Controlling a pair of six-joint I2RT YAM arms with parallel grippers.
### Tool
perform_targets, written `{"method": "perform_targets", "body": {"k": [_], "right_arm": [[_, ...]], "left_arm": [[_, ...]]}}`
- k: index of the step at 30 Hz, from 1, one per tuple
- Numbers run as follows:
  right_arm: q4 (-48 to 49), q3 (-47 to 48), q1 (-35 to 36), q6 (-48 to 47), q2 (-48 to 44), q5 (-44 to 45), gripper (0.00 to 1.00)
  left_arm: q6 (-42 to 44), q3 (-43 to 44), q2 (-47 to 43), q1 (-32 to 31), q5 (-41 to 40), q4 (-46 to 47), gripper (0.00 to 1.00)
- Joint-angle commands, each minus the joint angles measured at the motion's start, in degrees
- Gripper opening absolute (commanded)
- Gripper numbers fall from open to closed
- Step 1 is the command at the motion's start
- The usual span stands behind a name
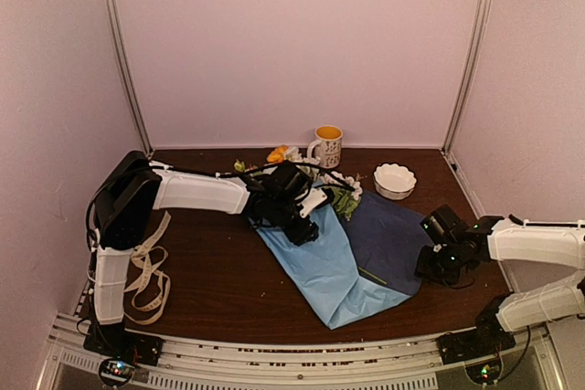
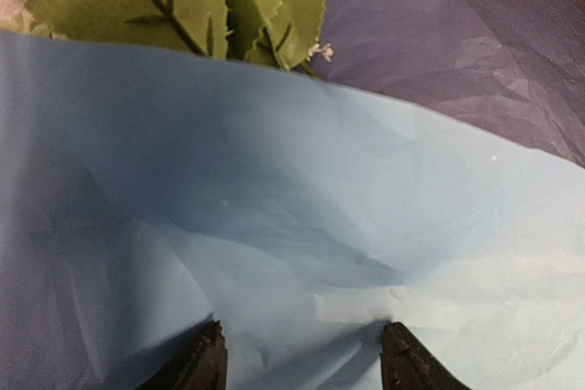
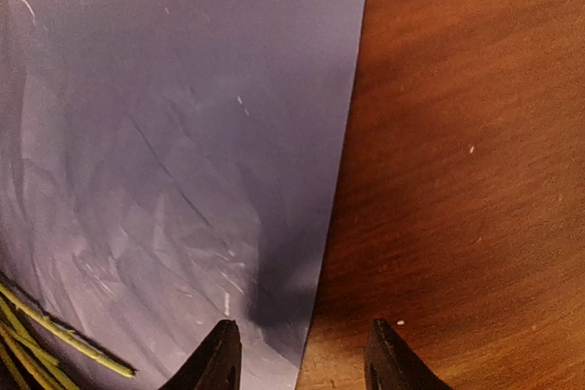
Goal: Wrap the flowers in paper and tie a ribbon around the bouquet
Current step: Pick up the two-thirds-folded wrapping paper from the center of the board.
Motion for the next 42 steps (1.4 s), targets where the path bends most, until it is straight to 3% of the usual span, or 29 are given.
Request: {"method": "perform_targets", "body": {"k": [1, 7, 13, 23, 36, 39, 42], "right_arm": [[3.99, -3.33, -0.53, 1.59, 0.85, -9.29, 0.48], [9.52, -4.13, -0.59, 2.26, 2.80, -16.68, 0.42], [11.34, -2.50, -0.55, 3.30, 0.13, -17.40, 0.33], [11.70, -0.45, -0.53, 2.52, -3.35, -15.48, 0.00], [-3.58, 10.65, 7.05, -1.91, -3.71, -3.83, 0.00], [-4.45, 11.92, 10.17, -1.36, -3.50, -3.57, 0.00], [-0.32, 10.81, 12.17, -1.54, -4.12, -8.31, 0.09]], "left_arm": [[0.81, 1.35, 0.80, -0.09, 0.06, -0.10, 0.61], [1.07, 1.25, 0.54, -0.09, -0.42, -0.43, 0.61], [1.18, 1.26, 0.35, -0.09, -0.54, -0.45, 0.61], [1.20, 1.70, 0.87, -0.09, -0.55, -0.44, 0.61], [1.23, 2.85, 4.44, -0.09, -0.70, -1.24, 0.61], [1.42, 2.68, 5.13, -0.09, -1.13, -1.50, 0.61], [1.60, 2.67, 5.44, -0.09, -1.38, -1.68, 0.61]]}}
